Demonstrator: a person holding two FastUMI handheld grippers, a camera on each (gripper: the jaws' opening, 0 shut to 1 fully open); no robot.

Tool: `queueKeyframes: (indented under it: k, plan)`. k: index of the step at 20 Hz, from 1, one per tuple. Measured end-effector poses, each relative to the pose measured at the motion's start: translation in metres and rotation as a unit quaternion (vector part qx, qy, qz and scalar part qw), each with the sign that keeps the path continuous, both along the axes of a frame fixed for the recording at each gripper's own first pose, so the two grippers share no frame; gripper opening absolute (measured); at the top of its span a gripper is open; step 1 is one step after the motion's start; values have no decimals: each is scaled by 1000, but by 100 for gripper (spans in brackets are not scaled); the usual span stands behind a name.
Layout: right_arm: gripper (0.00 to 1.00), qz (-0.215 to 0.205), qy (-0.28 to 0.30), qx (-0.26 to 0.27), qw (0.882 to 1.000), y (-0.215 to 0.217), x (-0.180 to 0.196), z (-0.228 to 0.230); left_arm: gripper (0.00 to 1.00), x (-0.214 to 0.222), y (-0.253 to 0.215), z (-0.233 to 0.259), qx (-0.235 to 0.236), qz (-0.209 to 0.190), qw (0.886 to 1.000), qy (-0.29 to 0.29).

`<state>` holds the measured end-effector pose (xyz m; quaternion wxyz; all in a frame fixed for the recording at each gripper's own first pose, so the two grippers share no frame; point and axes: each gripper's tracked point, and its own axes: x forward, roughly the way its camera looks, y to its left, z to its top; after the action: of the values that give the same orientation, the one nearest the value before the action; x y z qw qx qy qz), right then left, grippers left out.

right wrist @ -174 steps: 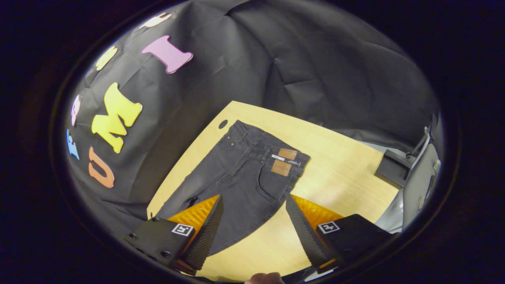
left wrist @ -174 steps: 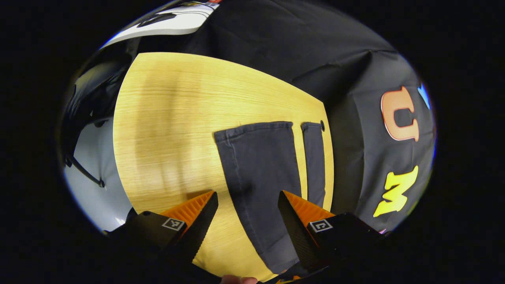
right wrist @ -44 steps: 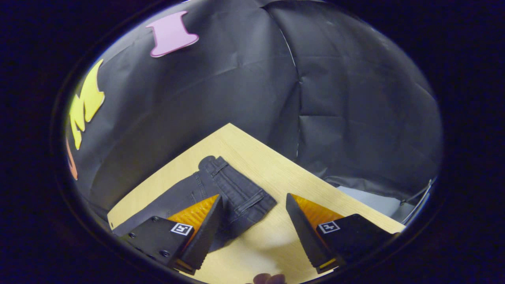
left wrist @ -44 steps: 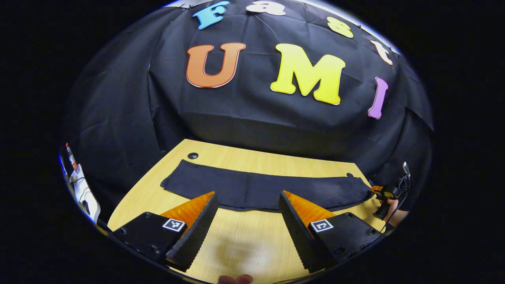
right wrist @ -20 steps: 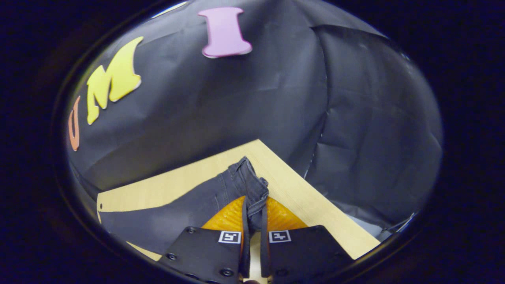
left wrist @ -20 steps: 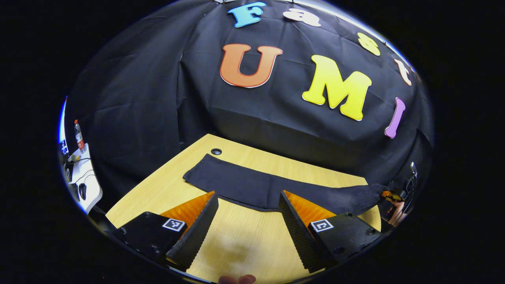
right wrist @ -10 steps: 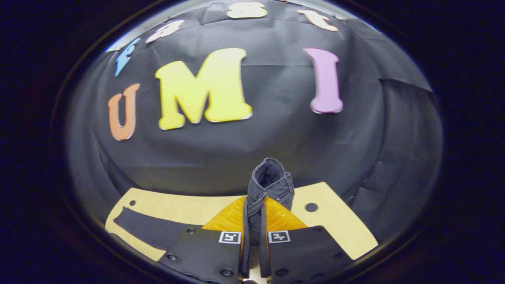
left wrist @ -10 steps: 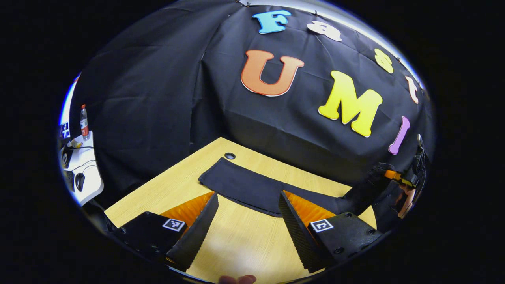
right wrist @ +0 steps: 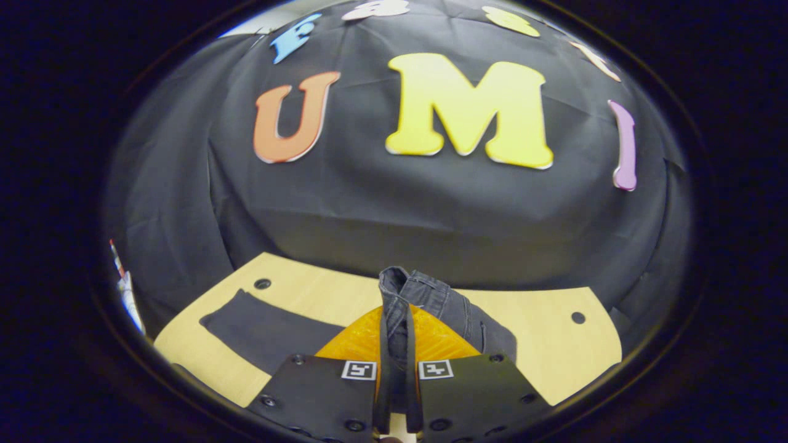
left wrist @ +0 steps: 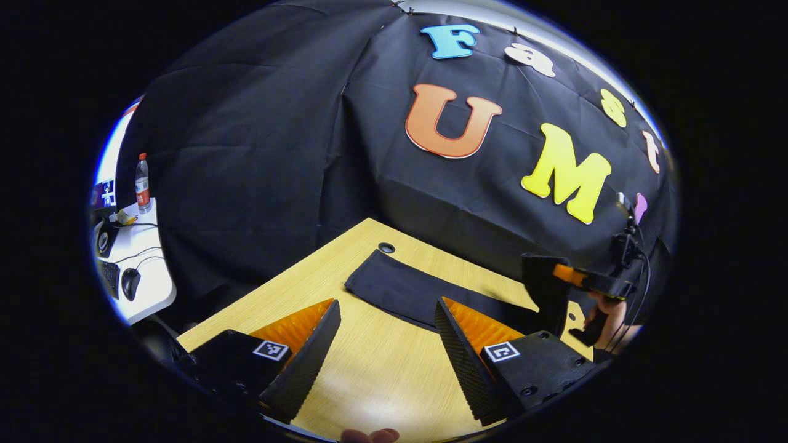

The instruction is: Grasp the waist and the cuffs of the jeans and fold them to make the two legs overlap; first hold the waist and fold one-third of the jeans toward the cuffs, then hold the cuffs and fold the remaining one-third in the same direction to finish folding.

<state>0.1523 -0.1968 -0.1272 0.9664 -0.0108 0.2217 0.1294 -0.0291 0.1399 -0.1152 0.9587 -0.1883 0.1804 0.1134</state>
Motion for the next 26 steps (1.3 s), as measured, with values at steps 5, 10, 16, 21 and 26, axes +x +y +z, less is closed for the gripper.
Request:
queueKeyframes:
  k: [5,10,16,21,26]
  plan:
    - [11,35,45,-66,996,-3,-2,16,99,-9,17,-14,-14,5,1000,8]
    - [11,84,73,-117,987,2,-9,37,99,-8,28,-21,-36,6,999,12]
    - [41,137,65,-77,985,12,-33,91,99,7,31,-18,-41,-10,999,6]
    - [82,160,32,-42,986,-9,-65,161,99,24,39,-10,10,-44,999,-25]
    - [90,160,9,-20,987,-55,-98,234,99,57,45,-37,-58,-35,998,-4]
